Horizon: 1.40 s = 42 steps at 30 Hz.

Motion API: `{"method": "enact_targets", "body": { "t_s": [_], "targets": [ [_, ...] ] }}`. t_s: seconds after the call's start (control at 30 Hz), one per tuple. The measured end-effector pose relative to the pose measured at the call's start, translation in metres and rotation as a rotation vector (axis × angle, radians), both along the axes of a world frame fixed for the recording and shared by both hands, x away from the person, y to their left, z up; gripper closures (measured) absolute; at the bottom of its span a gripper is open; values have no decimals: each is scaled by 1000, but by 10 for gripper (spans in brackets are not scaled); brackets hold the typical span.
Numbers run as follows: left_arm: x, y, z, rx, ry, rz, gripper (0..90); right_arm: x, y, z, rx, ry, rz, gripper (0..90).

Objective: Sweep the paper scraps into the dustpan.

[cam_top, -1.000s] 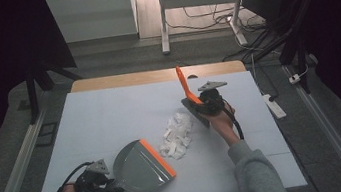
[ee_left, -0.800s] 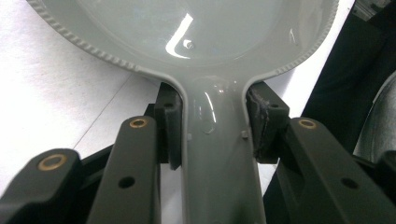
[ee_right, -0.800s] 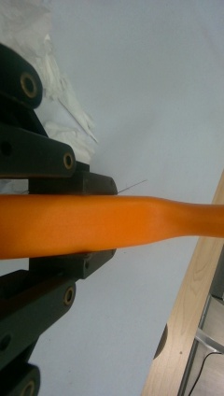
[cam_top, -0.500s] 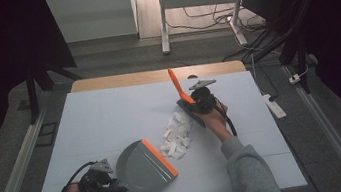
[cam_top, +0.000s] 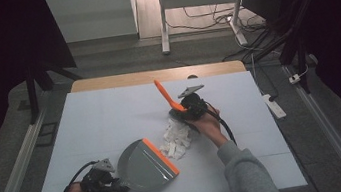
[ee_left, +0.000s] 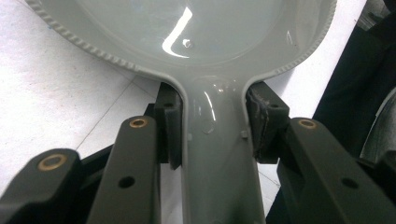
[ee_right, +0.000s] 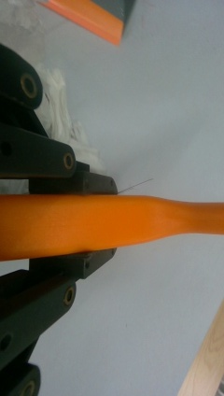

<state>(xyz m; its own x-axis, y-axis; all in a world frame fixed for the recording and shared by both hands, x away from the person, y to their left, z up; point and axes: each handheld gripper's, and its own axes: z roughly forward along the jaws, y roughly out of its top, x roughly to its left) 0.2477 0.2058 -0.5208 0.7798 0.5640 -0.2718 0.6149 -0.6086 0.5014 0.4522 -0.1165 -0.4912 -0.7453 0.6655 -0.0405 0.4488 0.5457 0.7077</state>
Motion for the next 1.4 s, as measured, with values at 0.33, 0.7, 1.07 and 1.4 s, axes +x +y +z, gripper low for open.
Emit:
{"method": "enact_targets", "body": {
  "t_s": [0.33, 0.7, 1.07, 1.4],
  "targets": [
    [0, -1, -1, 1, 5, -1, 613, -29, 21, 0, 0, 14, 102, 701],
    [1, -1, -1, 0, 9, -1, 613, -46, 34, -1, 10, 18, 150, 702],
    [1, -1, -1, 1, 10, 0, 613, -59, 45, -2, 26, 14, 194, 702],
    [1, -1, -1, 1, 10, 0, 613, -70, 57, 0, 41, 14, 242, 701]
  ]
}}
